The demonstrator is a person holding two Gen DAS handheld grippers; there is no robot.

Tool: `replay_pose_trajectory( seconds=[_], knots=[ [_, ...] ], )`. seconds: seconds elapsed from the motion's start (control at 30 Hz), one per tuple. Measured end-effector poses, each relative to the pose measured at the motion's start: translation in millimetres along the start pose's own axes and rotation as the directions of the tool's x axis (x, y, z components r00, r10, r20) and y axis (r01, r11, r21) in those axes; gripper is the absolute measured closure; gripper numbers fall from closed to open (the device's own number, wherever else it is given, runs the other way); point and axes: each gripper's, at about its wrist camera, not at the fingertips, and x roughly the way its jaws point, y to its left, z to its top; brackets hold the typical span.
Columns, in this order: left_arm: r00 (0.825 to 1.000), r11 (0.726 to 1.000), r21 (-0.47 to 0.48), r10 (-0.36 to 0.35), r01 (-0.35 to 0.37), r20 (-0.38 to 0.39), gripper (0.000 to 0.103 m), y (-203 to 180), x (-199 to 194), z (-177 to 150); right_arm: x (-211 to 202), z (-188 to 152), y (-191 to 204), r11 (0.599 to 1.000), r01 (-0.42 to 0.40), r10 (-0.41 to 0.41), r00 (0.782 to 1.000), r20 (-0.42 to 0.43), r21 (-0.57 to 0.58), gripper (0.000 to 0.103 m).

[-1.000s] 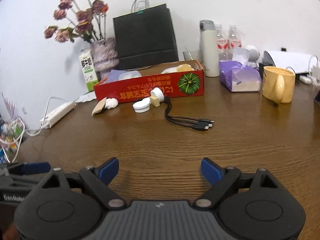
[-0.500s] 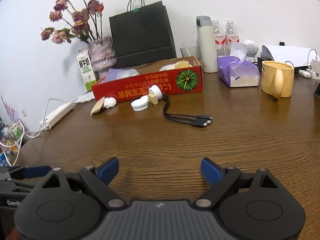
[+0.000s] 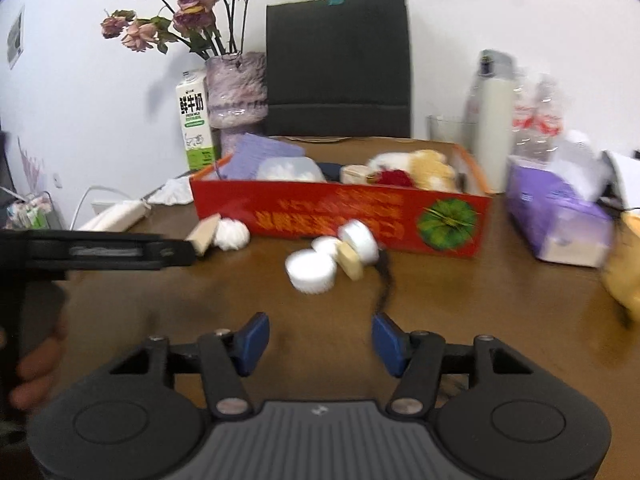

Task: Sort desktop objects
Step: 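Grasp the tan sponge piece with the left gripper while the right grasps a white bottle cap, then carry the sponge piece and cap into the red box and release both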

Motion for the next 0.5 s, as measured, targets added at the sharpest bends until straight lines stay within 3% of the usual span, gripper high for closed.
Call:
replay_pose_trajectory(
  seconds=[0.1, 0.17, 0.2, 0.23, 0.27, 0.3, 0.4, 0.5],
  knots=[
    [0.999, 0.998, 0.063, 0.026, -0.023, -0.042, 0.024, 0.4, 32.3, 7.4, 42.5, 20.3, 6.9, 1.000, -0.017, 0.018, 0.998, -0.067, 0.020, 0.051],
    [0.995, 0.998, 0.049, 0.037, -0.033, -0.088, 0.039, 5.2, 47.5, 6.5, 69.1, 28.8, 14.0, 1.000, 0.002, -0.003, 0.994, -0.105, -0.004, 0.056],
    [0.996, 0.998, 0.044, 0.050, -0.047, -0.070, 0.047, 7.5, 47.6, 4.5, 80.2, 31.4, 16.2, 1.000, 0.023, -0.024, 0.993, -0.119, -0.013, 0.057],
    [0.996, 0.997, 0.042, 0.062, -0.059, -0.063, 0.071, 9.6, 45.8, 2.4, 87.4, 33.1, 17.6, 0.999, 0.041, -0.043, 0.992, -0.120, -0.019, 0.057],
    [0.996, 0.997, 0.047, 0.063, -0.060, -0.064, 0.085, 11.5, 44.2, 2.3, 92.9, 34.8, 18.7, 0.998, 0.057, -0.060, 0.992, -0.115, -0.027, 0.059],
    [0.996, 0.998, 0.041, 0.047, -0.044, -0.074, 0.088, 14.9, 41.8, 1.7, 96.9, 35.8, 19.8, 0.997, 0.065, -0.068, 0.992, -0.107, -0.032, 0.065],
    [0.996, 0.999, -0.025, 0.021, -0.023, -0.085, 0.091, 23.6, 23.9, -4.0, 99.7, 34.6, 23.0, 0.997, 0.066, -0.069, 0.994, -0.090, -0.038, 0.065],
    [0.998, 0.999, 0.014, 0.044, -0.044, -0.041, 0.092, 14.9, -12.6, -13.1, 87.1, 28.8, 30.7, 0.998, 0.029, -0.034, 0.995, -0.094, -0.051, 0.065]
  ],
)
